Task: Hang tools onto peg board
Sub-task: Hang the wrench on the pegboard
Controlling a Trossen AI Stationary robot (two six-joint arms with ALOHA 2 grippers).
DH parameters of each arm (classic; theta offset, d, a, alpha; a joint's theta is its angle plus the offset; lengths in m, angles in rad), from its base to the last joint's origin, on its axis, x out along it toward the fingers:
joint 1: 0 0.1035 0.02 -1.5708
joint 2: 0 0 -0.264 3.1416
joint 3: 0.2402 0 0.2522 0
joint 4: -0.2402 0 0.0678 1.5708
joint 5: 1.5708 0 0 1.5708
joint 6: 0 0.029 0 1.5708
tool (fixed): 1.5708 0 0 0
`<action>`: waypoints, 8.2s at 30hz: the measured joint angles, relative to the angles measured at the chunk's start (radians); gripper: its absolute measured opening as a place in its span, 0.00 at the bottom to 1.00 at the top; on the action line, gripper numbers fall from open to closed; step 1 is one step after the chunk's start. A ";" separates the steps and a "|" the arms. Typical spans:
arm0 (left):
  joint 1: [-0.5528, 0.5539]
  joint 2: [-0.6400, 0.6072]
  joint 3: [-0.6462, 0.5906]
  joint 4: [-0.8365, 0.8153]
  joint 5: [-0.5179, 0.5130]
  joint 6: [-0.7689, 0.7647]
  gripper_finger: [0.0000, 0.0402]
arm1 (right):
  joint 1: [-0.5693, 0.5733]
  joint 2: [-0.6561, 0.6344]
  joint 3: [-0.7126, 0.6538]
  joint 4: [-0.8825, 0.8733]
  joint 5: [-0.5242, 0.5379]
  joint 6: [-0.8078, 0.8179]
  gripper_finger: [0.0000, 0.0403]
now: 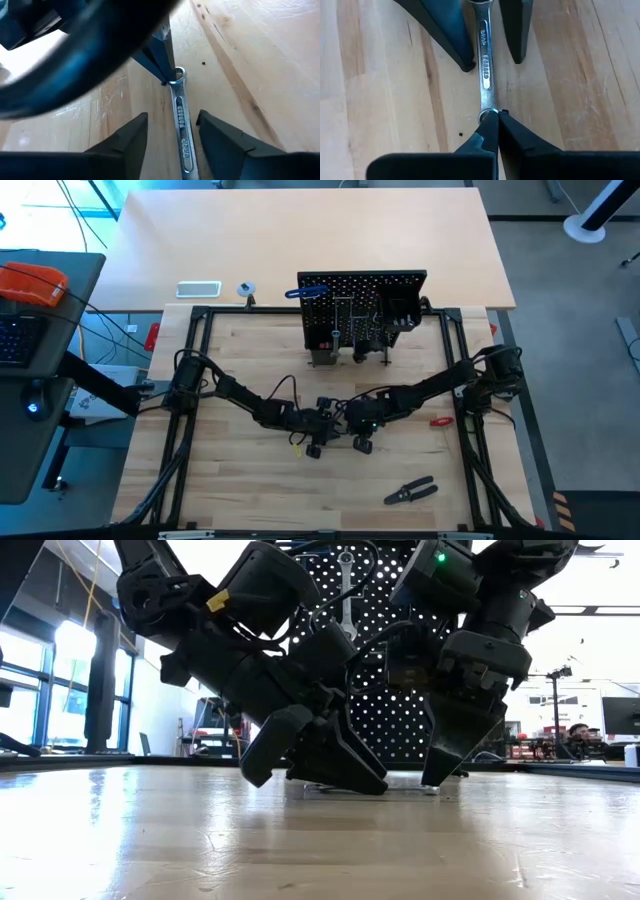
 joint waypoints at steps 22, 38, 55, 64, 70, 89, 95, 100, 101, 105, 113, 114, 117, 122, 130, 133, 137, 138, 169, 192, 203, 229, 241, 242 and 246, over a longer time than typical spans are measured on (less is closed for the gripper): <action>0.014 -0.001 0.001 -0.045 0.082 0.010 0.29 | -0.045 0.006 -0.006 0.110 -0.139 0.064 0.00; 0.012 -0.001 0.001 -0.075 0.093 0.064 0.29 | -0.066 0.007 -0.006 0.192 -0.205 0.066 0.00; 0.006 -0.002 0.000 -0.090 0.020 0.160 0.03 | -0.066 0.004 -0.004 0.235 -0.224 0.082 0.00; 0.005 -0.003 0.000 -0.095 -0.023 0.171 0.00 | -0.063 0.003 -0.004 0.232 -0.200 0.066 0.00; 0.006 -0.003 0.000 -0.097 -0.010 0.159 0.00 | -0.058 0.002 -0.003 0.159 -0.138 0.059 0.02; 0.006 0.000 -0.002 -0.065 0.008 0.131 0.00 | -0.015 0.000 -0.002 0.095 0.002 0.009 0.24; 0.007 0.000 -0.002 -0.040 0.013 0.131 0.00 | 0.015 -0.001 -0.001 0.081 0.107 -0.005 0.24; 0.007 0.000 -0.002 -0.040 0.019 0.123 0.00 | 0.017 -0.008 -0.001 0.072 0.110 -0.011 0.24; 0.008 0.000 -0.002 -0.040 0.022 0.121 0.00 | 0.017 -0.011 -0.001 0.069 0.110 -0.012 0.24; 0.010 0.000 0.000 -0.037 0.033 0.112 0.00 | 0.016 -0.049 -0.004 0.052 0.124 -0.013 0.24; 0.022 0.002 -0.001 0.002 0.041 0.102 0.00 | 0.016 -0.068 -0.003 0.051 0.129 -0.012 0.24; 0.024 0.002 0.001 0.001 0.042 0.101 0.00 | 0.018 -0.067 -0.003 0.048 0.127 -0.012 0.24; 0.027 0.002 0.003 0.000 0.046 0.092 0.00 | 0.021 -0.067 -0.003 0.049 0.129 -0.011 0.24; 0.028 0.002 0.008 -0.003 0.043 0.086 0.00 | 0.021 -0.058 -0.003 0.076 0.128 -0.012 0.24; 0.029 0.002 0.008 -0.004 0.041 0.066 0.00 | 0.049 -0.011 -0.003 0.102 0.178 0.000 0.24; 0.029 0.002 0.008 -0.005 0.040 0.061 0.00 | 0.049 -0.011 -0.003 0.109 0.164 0.001 0.24; 0.029 0.002 0.008 -0.004 0.040 0.061 0.00 | 0.049 -0.009 -0.003 0.112 0.157 0.011 0.24; 0.029 0.002 0.008 -0.003 0.039 0.061 0.00 | 0.049 -0.009 -0.003 0.111 0.157 0.011 0.24; 0.005 -0.003 0.007 0.028 -0.102 0.134 0.31 | 0.098 0.031 0.001 -0.003 0.239 -0.027 0.00; 0.076 0.010 0.011 -0.047 0.151 0.111 0.19 | 0.052 -0.005 -0.006 0.091 0.133 0.013 0.00; 0.081 0.011 0.011 -0.072 0.141 0.106 0.27 | 0.046 -0.008 -0.006 0.113 0.131 0.018 0.00; 0.090 0.009 0.010 -0.093 0.031 0.142 0.01 | 0.040 -0.071 -0.004 0.072 0.153 0.016 0.00; 0.080 0.009 0.009 -0.085 0.032 0.150 0.01 | 0.019 -0.071 -0.003 0.014 0.227 0.034 0.27; 0.080 0.009 0.009 -0.085 0.032 0.150 0.01 | 0.019 -0.070 -0.003 0.014 0.228 0.034 0.28; 0.080 0.009 0.009 -0.085 0.032 0.150 0.01 | 0.020 -0.069 -0.003 0.051 0.227 -0.010 0.30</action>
